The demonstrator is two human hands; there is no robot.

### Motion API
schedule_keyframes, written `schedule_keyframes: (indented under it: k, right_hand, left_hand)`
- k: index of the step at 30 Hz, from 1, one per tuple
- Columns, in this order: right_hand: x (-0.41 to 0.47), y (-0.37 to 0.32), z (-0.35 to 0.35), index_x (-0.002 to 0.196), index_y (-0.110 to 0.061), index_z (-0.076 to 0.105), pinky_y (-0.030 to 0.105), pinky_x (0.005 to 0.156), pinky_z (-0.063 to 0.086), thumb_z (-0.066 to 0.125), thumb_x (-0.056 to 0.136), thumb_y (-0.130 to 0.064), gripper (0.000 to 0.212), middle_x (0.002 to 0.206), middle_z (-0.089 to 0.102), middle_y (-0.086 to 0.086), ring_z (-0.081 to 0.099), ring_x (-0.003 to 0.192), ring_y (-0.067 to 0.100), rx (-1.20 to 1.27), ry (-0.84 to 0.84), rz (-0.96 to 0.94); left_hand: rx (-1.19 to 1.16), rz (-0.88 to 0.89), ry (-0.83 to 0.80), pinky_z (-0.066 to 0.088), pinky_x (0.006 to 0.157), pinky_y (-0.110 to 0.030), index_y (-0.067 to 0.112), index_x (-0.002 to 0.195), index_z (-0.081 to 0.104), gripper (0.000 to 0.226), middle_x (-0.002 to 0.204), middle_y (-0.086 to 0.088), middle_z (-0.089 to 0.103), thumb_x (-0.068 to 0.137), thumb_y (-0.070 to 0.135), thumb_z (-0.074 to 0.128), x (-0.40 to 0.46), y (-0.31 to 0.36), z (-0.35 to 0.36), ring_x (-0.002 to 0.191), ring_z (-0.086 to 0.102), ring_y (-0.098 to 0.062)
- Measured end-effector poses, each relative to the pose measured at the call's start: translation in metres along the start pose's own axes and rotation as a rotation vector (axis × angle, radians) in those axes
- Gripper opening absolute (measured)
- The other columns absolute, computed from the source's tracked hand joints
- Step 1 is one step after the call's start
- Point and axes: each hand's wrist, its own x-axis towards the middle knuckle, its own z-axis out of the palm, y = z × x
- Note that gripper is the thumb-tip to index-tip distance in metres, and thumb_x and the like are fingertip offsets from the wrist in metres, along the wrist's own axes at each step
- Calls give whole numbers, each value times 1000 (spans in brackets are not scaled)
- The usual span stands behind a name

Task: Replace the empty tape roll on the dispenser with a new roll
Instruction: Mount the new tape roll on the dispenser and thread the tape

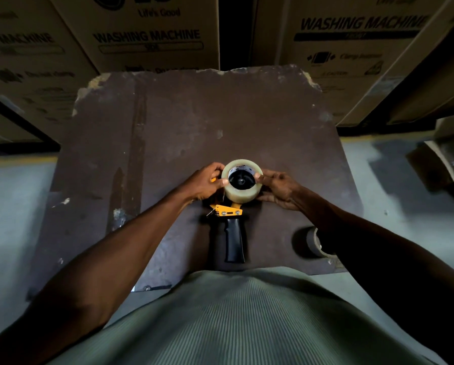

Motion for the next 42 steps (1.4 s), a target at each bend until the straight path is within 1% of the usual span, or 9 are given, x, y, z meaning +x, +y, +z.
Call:
schedule_keyframes:
  k: [6,11,16,24,27,31,36,40,42]
  right_hand:
    - [0,1,1,107,-20,69,33,80,59,60,100,-22,12,106,71,6,67,99,19,-71,8,-2]
    - [4,-10,-1,108,-18,68,47,101,51,62,98,-22,12,112,67,13,62,105,23,-266,14,41]
    - [-2,-12,-10,126,-17,67,23,74,52,64,97,-27,31,116,70,4,62,100,10,-366,7,36]
    - [1,10,-16,121,-16,65,22,78,51,61,97,-14,24,100,71,-6,64,93,3,-181,31,7]
    - [4,16,-14,116,-16,66,23,83,51,62,97,-13,20,100,71,-4,65,93,4,-161,43,1]
    - [9,20,-14,124,-6,65,26,88,51,62,97,-12,28,105,69,5,64,98,11,-143,55,8]
    - [10,16,-16,125,-10,64,22,85,51,61,98,-11,28,98,70,-1,65,92,6,-134,40,24]
    - [9,16,-17,127,-13,64,20,78,51,60,99,-13,28,98,70,-5,64,91,2,-153,15,16]
    - [9,16,-16,125,-15,65,21,82,52,61,98,-13,27,100,71,-5,65,94,3,-131,20,15]
  left_hand:
    - [302,-24,55,42,106,-36,15,126,54,37,136,-9,59,92,19,67,2,5,0,130,52,-22]
    - [219,-12,-17,38,114,-42,14,140,46,56,141,-12,57,88,10,70,0,3,-6,135,49,-22]
    - [183,17,-63,30,119,-36,8,150,35,67,152,-10,45,90,1,66,2,5,-7,142,40,-20]
    - [374,59,-93,35,117,-43,31,151,33,69,151,1,46,90,27,65,23,-14,-5,138,45,-15]
    - [476,78,-63,39,113,-42,32,151,33,67,150,2,49,92,29,63,27,-18,-3,135,49,-17]
    - [524,64,-47,39,112,-42,35,150,33,66,149,0,50,92,29,64,32,-20,-2,134,49,-19]
    - [576,78,-59,40,110,-36,34,150,33,65,148,0,51,93,30,64,33,-16,-4,134,50,-19]
    - [591,58,-85,41,111,-43,38,150,32,67,148,-2,51,92,36,64,32,-14,-8,135,50,-21]
    - [579,48,-75,40,112,-43,38,150,33,67,149,-2,50,91,37,64,28,-15,-9,136,48,-20]
